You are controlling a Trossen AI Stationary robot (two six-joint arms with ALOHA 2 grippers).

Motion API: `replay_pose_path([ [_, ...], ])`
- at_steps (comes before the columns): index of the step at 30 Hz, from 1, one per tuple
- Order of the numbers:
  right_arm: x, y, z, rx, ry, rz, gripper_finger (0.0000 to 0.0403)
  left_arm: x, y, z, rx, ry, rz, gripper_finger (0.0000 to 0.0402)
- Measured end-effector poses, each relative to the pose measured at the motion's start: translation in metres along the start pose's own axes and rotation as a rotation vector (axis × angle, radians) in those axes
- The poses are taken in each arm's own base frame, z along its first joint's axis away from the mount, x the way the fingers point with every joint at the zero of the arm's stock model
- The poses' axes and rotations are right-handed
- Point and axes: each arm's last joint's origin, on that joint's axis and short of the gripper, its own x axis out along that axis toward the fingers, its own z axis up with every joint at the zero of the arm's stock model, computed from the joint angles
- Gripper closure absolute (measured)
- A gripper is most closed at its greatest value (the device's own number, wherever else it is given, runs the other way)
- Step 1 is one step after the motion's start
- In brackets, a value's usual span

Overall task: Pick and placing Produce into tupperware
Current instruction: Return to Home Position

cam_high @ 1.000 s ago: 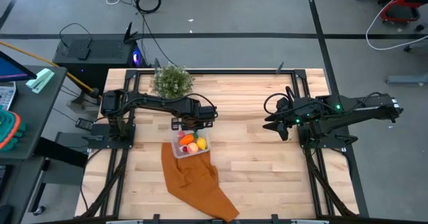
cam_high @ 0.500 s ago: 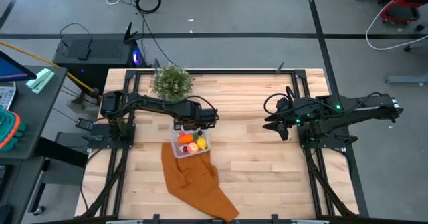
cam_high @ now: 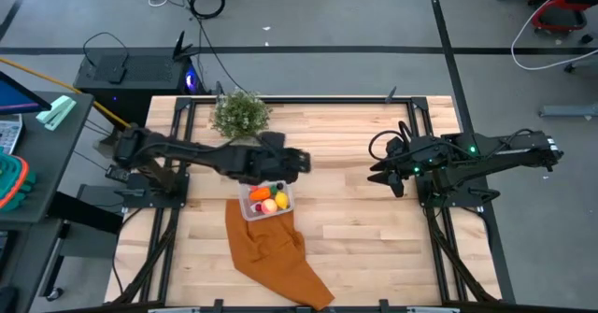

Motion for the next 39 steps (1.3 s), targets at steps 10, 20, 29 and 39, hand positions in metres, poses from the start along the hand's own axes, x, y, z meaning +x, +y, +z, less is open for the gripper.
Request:
replay_pose_path([
  [10,0.0,0.001,0.0,0.01,0.012,0.023,0.0229,-0.042,-0.079,0.016,0.361,-0.276,-0.905,0.0297],
  [20,0.0,0.002,0.001,0.095,0.0,0.031,0.0229,0.003,-0.023,-0.008,0.214,-0.438,-1.049,0.0382],
  [29,0.0,0.002,0.001,0.151,0.002,0.03,0.0229,0.001,0.078,-0.034,0.083,-0.531,-1.113,0.0382],
  [39,0.0,0.001,0.002,0.204,-0.029,-0.005,0.0229,-0.032,0.143,-0.024,0.162,-0.557,-1.114,0.0383],
])
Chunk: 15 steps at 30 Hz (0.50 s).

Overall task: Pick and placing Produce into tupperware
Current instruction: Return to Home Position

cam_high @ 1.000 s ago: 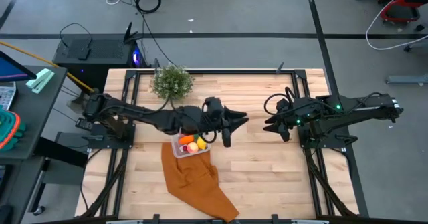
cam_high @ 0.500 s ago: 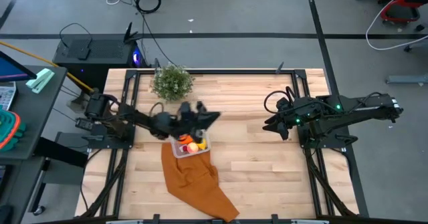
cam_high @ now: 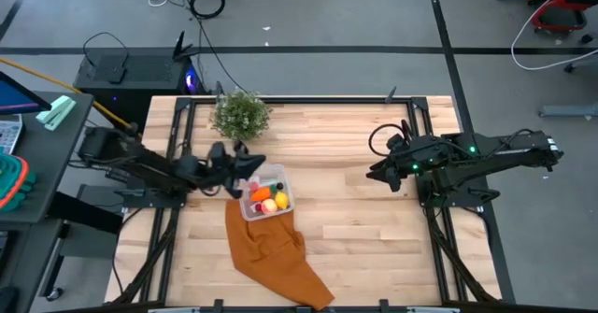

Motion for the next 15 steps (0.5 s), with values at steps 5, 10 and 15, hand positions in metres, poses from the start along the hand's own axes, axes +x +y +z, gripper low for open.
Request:
replay_pose_path([
  [5,0.0,-0.001,0.002,-0.001,-0.046,-0.035,0.0229,-0.032,0.007,0.016,0.011,-0.021,-0.005,0.0393],
  [10,0.0,-0.001,0.002,-0.001,-0.072,-0.056,0.0229,-0.058,0.013,0.025,0.006,-0.036,-0.033,0.039],
  [15,0.0,-0.003,0.004,-0.002,-0.118,-0.098,0.0229,-0.073,0.019,0.033,0.014,-0.061,-0.067,0.0392],
])
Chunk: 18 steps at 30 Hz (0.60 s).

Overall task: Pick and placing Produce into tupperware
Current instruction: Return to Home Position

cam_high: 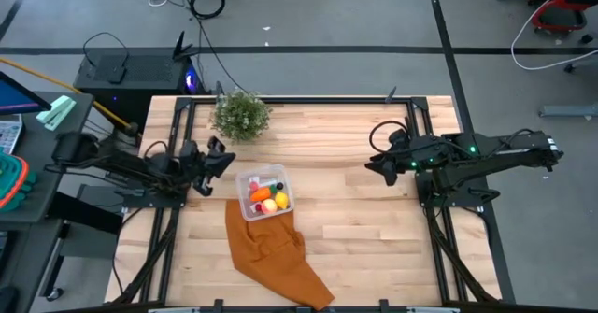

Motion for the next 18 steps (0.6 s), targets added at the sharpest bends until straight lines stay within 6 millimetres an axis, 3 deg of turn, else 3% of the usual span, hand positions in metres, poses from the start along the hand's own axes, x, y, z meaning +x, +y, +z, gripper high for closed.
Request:
replay_pose_path([
  [8,0.0,-0.002,0.001,-0.001,-0.047,-0.047,0.0229,0.0,0.003,0.005,0.036,0.034,-0.134,0.0387],
  [18,0.0,-0.002,0.001,0.048,-0.048,-0.047,0.0229,-0.005,0.011,-0.005,-0.089,0.253,-0.09,0.0395],
])
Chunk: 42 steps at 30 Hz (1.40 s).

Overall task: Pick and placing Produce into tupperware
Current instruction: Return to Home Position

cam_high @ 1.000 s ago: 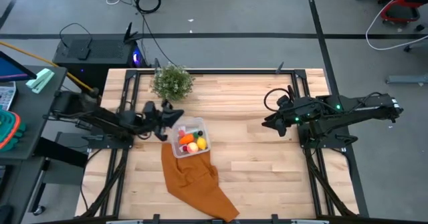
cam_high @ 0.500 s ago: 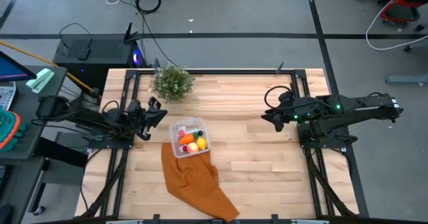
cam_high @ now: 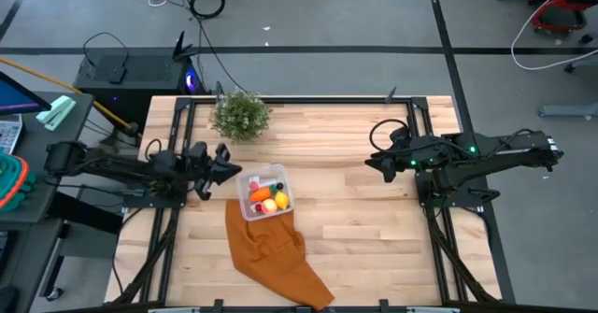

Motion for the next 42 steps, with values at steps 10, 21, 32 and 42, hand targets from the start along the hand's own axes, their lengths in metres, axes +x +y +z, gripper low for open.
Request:
replay_pose_path([
  [10,0.0,0.0,0.001,0.005,-0.018,-0.013,0.0229,-0.017,-0.003,0.002,-0.073,0.118,0.018,0.0398],
  [21,0.0,-0.001,0.001,0.024,-0.047,-0.033,0.0229,-0.034,-0.002,0.007,0.001,0.088,0.121,0.0396],
  [32,0.0,-0.001,0.001,0.039,-0.047,-0.033,0.0229,-0.047,0.001,0.004,0.031,0.116,0.211,0.0395],
  [42,0.0,-0.001,0.001,0.049,-0.047,-0.033,0.0229,-0.05,0.006,-0.005,0.044,0.211,0.28,0.039],
])
